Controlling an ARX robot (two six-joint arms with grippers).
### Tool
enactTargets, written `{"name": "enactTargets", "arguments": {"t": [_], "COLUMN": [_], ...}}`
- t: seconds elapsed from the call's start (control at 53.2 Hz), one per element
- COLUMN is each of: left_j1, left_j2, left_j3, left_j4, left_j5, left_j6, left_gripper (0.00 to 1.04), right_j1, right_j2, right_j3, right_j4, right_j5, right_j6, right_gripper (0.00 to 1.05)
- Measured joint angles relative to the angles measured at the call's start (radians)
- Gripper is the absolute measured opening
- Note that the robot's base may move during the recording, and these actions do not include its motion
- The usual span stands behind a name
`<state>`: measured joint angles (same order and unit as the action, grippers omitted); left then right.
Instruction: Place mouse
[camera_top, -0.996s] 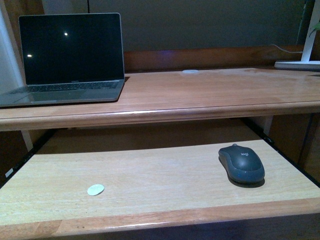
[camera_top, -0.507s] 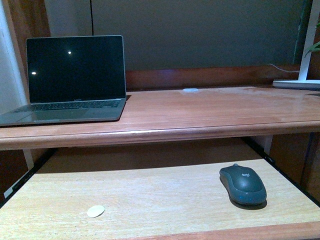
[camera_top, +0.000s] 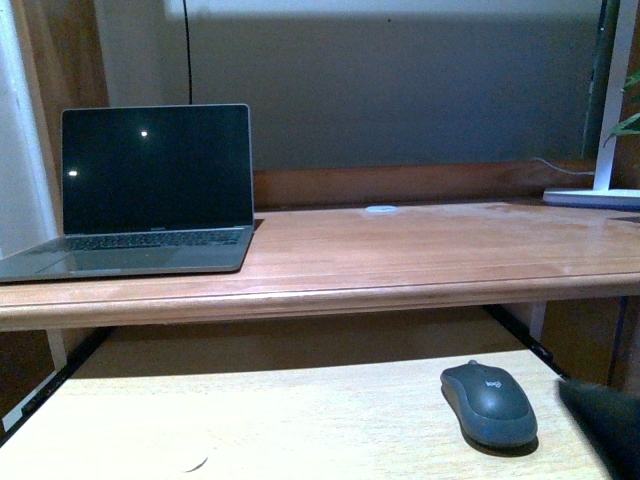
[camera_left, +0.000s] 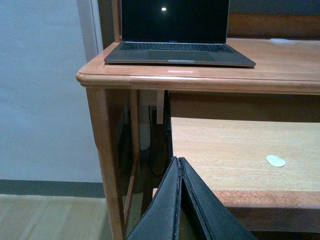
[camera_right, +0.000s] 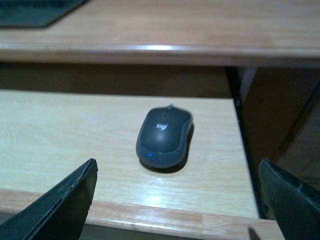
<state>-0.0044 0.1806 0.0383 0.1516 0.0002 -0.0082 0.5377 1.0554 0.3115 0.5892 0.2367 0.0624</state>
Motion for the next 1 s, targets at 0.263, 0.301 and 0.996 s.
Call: {"name": "enactTargets", "arguments": {"t": [0.263, 0.301, 0.996], "left_j1": [0.001, 0.001, 0.001], "left_j2": [-0.174, -0.174, -0.174], "left_j3": [-0.030, -0.030, -0.030], "left_j4": [-0.150, -0.150, -0.150], "left_j5": [0.000, 0.000, 0.000], "left_j6": [0.000, 0.000, 0.000], "left_gripper": [0.03, 0.03, 0.33], "right_j1": [0.134, 0.134, 0.017], "right_j2": [0.337, 0.380, 0.685], "right_j3": [0.236, 0.267, 0.524], "right_j4": [0.005, 0.002, -0.208], "right_j5": [0.077, 0.093, 0.202], "right_j6": [-0.043, -0.043, 0.004], "right_gripper": [0.97, 0.97, 0.97]}}
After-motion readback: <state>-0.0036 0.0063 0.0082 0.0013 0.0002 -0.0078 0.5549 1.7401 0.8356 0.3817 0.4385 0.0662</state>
